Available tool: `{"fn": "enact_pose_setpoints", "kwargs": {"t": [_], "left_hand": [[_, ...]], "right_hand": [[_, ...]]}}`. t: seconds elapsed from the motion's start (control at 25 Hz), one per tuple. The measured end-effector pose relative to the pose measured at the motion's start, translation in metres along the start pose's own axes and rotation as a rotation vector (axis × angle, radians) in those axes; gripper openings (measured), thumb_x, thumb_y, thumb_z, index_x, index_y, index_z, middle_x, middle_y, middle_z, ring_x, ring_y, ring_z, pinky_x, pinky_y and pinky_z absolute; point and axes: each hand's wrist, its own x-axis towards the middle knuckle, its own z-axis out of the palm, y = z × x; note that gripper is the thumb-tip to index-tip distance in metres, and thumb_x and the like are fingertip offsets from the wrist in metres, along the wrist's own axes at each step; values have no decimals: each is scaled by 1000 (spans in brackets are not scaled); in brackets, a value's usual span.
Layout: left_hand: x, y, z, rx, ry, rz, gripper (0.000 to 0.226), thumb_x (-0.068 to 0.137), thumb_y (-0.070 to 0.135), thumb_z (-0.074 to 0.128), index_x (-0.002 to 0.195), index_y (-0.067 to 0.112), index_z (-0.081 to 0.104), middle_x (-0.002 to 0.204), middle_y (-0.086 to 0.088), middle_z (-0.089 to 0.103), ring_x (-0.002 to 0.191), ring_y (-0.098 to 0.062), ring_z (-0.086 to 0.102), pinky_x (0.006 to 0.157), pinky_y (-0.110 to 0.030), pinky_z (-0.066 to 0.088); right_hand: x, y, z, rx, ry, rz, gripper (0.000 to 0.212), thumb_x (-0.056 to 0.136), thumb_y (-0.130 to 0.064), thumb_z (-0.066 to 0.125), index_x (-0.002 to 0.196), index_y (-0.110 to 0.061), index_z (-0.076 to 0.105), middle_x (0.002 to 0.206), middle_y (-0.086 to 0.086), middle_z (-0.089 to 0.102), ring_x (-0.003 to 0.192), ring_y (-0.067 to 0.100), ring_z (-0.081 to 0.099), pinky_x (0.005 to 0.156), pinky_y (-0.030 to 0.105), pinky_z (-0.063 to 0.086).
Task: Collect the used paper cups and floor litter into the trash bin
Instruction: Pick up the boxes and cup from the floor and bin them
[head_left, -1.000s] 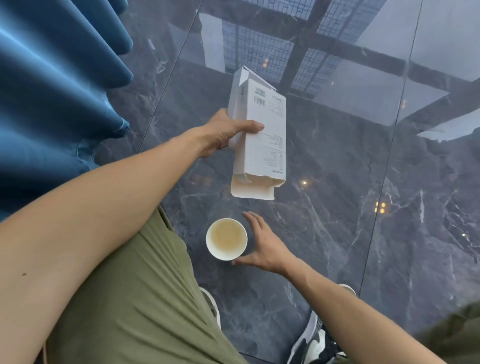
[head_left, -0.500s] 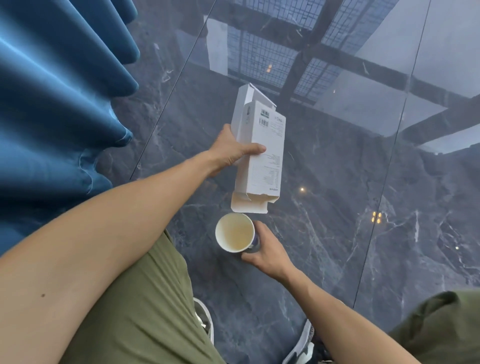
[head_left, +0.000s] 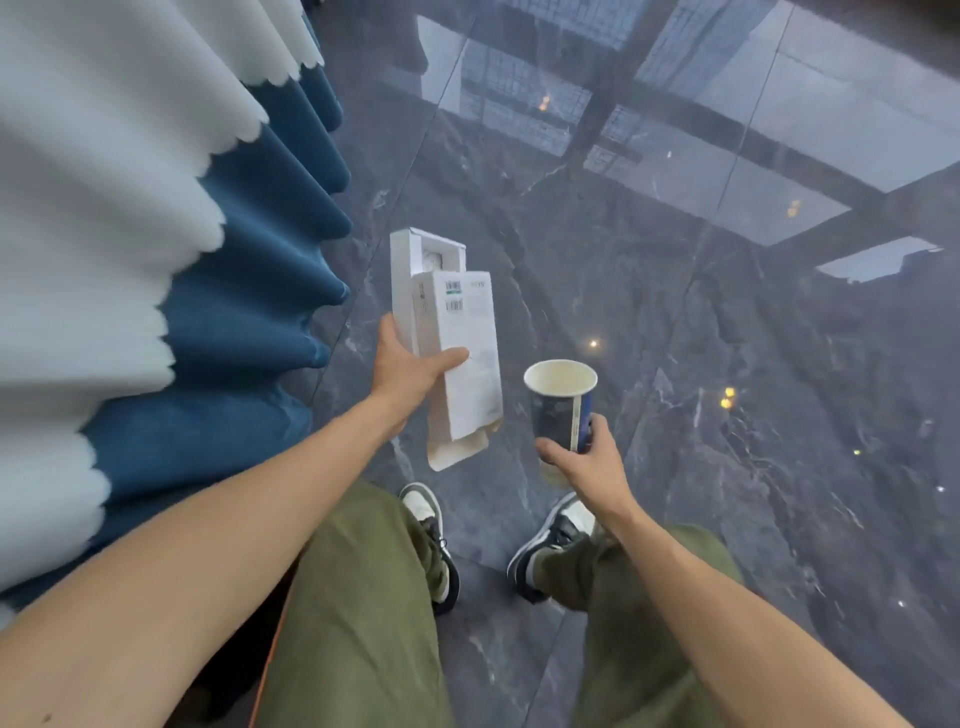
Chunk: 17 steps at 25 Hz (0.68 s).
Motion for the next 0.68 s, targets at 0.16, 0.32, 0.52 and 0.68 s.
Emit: {"fn": "enact_pose_setpoints", "kwargs": {"t": [0.16, 0.32, 0.52, 0.68], "left_hand": [[-98, 56, -64, 16, -130, -1, 71, 73, 20, 92, 125, 27, 44, 117, 6, 63, 107, -14, 61, 79, -26, 48], [-166, 88, -119, -23, -232, 2, 72, 73, 25, 93, 130, 24, 49, 121, 4, 66, 110, -14, 64, 82, -29, 53], [-226, 90, -168, -25, -238, -16, 78, 76, 31, 90, 139, 26, 44, 123, 4, 61, 112, -13, 60, 77, -25, 50], [-276, 53, -202, -10, -162, -49, 74, 79, 50, 83, 137, 25, 45, 121, 3, 62, 111, -15, 63, 75, -32, 56]], "right_hand": [[-101, -88, -18, 63, -6, 12, 50, 75, -40, 85, 106, -14, 57, 99, 7, 72, 82, 16, 66, 81, 44, 57], [-179, -145, -10, 153, 41, -10, 51, 79, -54, 81, 113, -24, 59, 103, -3, 73, 91, 15, 70, 75, 32, 53], [-256, -170, 12, 174, 77, -6, 67, 77, -67, 74, 124, -25, 51, 110, -3, 70, 96, 16, 72, 79, 38, 58], [-305, -158, 33, 70, 44, 41, 66, 74, -84, 59, 105, -26, 56, 105, 0, 71, 93, 21, 72, 82, 43, 59]]}}
